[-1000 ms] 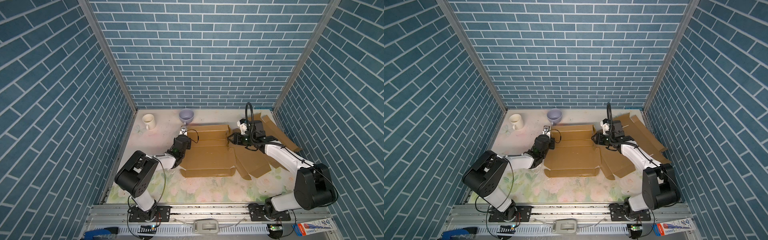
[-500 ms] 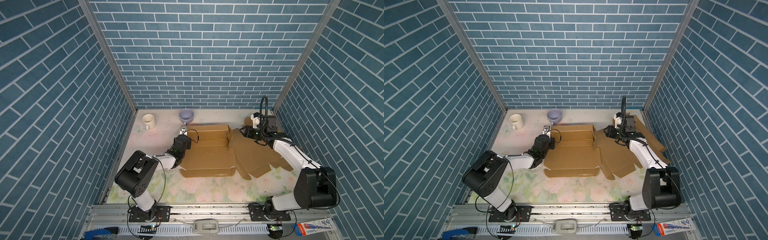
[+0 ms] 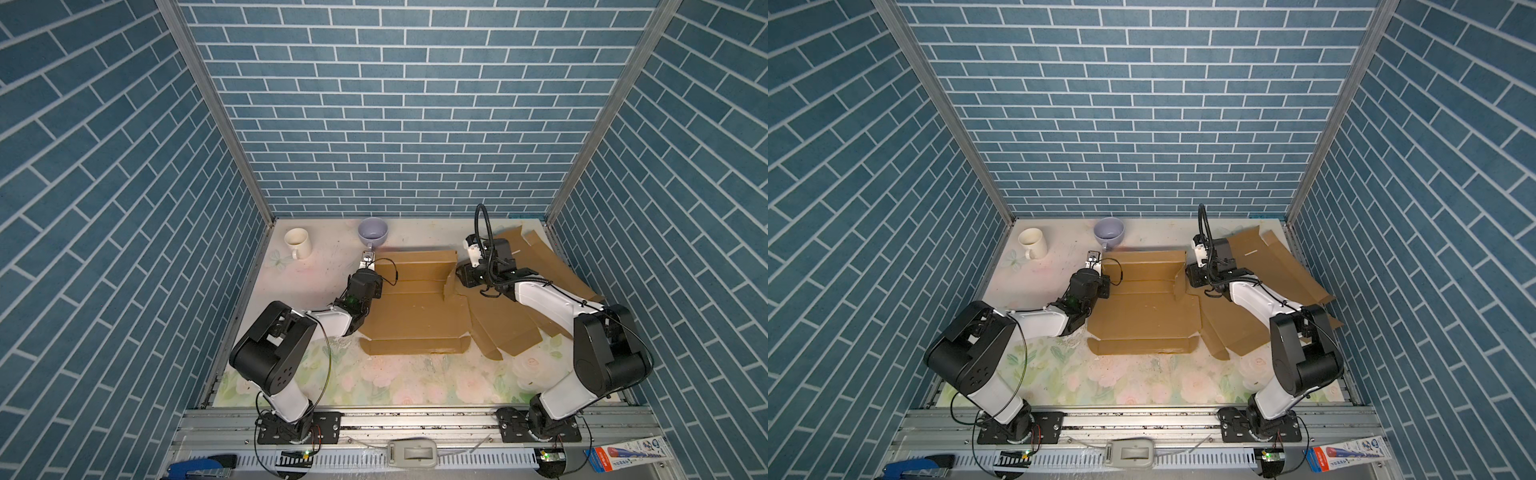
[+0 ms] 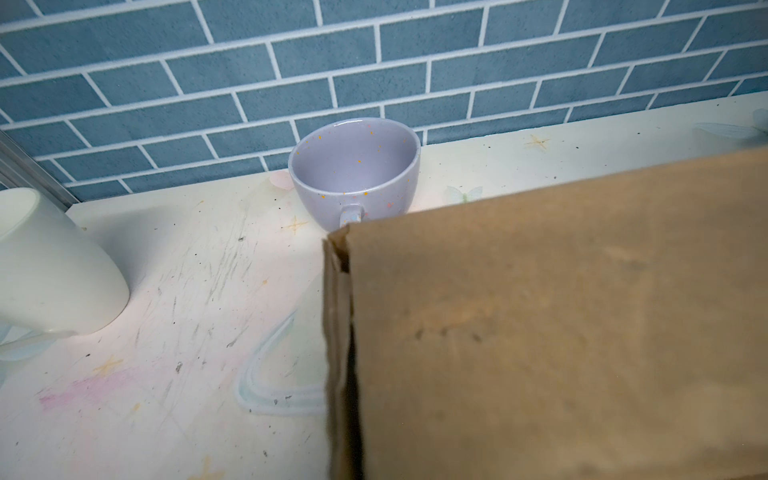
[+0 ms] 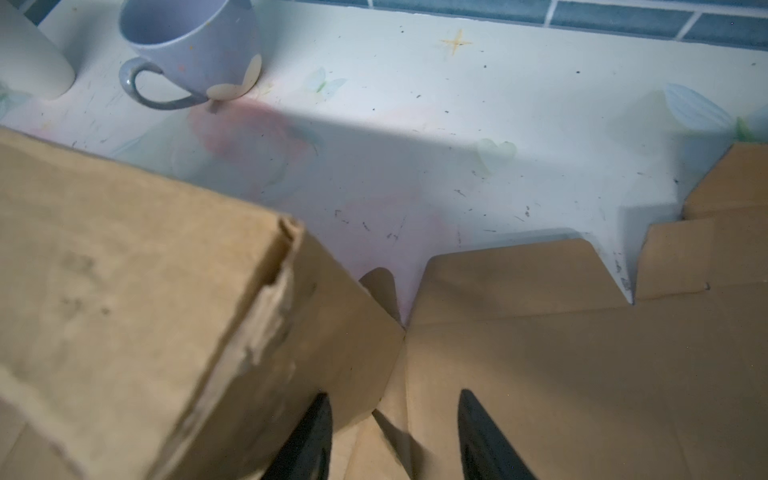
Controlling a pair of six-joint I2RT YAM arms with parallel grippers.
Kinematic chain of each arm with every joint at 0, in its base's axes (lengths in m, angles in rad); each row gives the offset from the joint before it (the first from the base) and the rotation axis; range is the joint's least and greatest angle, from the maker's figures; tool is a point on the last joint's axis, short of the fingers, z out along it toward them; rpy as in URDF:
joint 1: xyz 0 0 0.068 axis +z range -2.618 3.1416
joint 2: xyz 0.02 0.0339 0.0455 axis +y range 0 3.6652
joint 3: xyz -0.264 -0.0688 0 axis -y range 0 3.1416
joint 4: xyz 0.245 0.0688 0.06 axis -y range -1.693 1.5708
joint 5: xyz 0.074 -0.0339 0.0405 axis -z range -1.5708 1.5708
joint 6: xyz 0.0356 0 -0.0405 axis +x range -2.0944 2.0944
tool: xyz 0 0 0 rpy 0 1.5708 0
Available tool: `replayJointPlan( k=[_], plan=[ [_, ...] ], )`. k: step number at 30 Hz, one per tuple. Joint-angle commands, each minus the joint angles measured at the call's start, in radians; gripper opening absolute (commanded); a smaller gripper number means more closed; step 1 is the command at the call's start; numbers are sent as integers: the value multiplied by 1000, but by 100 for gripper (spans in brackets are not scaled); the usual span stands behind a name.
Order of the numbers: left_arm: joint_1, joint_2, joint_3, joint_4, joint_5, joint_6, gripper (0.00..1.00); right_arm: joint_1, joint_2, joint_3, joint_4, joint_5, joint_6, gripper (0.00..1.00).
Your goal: Fold the paper box
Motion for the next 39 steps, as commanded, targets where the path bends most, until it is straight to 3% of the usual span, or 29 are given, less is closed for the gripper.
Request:
replayJointPlan(
  k=[1,11,18,29,35,39],
  plan=[
    [0,47,-10,-137,29,21,0,21,-5,-14,-16,-9,-55,50],
    [3,36,-24,-137,28,24,0,14,-67,-27,-161,70,-153,53],
    [3,36,-24,-135,30,23,0,14,-96,-50,-151,-17,-178,58],
    [3,35,-16,-142,43,21,0,18,33,-65,181,-74,-106,57],
    [3,33,-6,-154,45,26,0,29,92,-127,411,36,-73,54],
    [3,31,-5,-158,47,24,0,43,143,-141,510,166,-38,44]
  ],
)
